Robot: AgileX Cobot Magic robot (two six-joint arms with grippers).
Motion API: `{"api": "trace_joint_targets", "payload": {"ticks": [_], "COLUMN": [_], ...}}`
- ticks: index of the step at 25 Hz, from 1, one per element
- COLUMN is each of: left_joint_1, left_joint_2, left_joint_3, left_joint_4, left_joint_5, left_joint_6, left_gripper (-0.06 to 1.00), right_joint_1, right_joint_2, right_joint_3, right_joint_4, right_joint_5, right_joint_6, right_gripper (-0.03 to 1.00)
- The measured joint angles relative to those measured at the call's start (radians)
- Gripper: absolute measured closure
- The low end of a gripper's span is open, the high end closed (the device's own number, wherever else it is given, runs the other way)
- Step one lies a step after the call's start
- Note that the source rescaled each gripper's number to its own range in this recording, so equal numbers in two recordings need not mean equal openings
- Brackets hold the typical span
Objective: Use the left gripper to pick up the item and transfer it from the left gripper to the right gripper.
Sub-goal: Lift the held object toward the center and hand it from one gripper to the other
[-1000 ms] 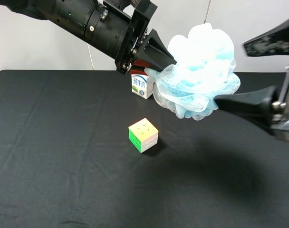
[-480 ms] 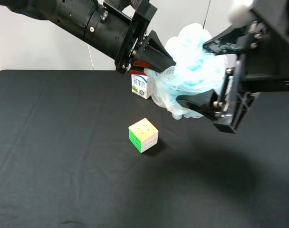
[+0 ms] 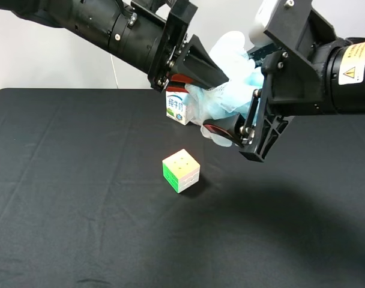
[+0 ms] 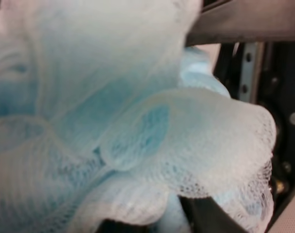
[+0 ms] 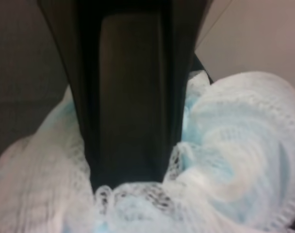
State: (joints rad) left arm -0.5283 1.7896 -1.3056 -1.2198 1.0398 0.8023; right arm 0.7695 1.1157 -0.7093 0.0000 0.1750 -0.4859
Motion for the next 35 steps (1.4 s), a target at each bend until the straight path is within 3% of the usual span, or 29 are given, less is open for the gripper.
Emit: {"api": "trace_joint_targets", "payload": {"ticks": [1,2,4,5,21,23,27,29,32,35], "left_joint_1": [0.000,0.000,0.000,0.000,0.000,0.000,-0.001,-0.001,-0.001,-0.001], "left_joint_2": [0.000,0.000,0.000,0.000,0.000,0.000,-0.001,-0.001,-0.001,-0.001], "left_joint_3": [0.000,0.000,0.000,0.000,0.000,0.000,0.000,0.000,0.000,0.000], "left_joint_4": [-0.004,-0.004,-0.009,-0.011,-0.011,-0.009,-0.007,-0.006,0.012,0.028], "left_joint_5": [0.003,0.008,0.016,0.016,0.006,0.006,0.002,-0.007,-0.015,-0.015], "left_joint_6": [0.002,0.002,0.002,0.002,0.003,0.003,-0.022,-0.032,-0.035,-0.035], "left_gripper": [0.94,0.94,0.94,0.94,0.92,0.77,0.23,0.07,-0.02,-0.05], "right_joint_1": [0.000,0.000,0.000,0.000,0.000,0.000,0.000,0.000,0.000,0.000], "right_joint_2": [0.001,0.002,0.003,0.003,0.003,0.005,0.009,0.009,0.009,0.009], "right_joint_3": [0.000,0.000,0.000,0.000,-0.006,-0.006,-0.006,-0.006,-0.006,-0.006], "right_joint_4": [0.000,-0.006,-0.010,-0.014,-0.031,-0.031,-0.035,-0.036,-0.036,-0.035], "right_joint_5": [-0.001,-0.002,-0.002,-0.002,0.018,0.023,0.036,0.036,0.029,0.029], "right_joint_6": [0.000,0.000,0.000,0.000,0.000,0.000,0.000,0.000,0.000,0.000], "right_gripper": [-0.01,0.08,0.38,0.45,0.46,0.47,0.51,0.63,0.79,0.82]}}
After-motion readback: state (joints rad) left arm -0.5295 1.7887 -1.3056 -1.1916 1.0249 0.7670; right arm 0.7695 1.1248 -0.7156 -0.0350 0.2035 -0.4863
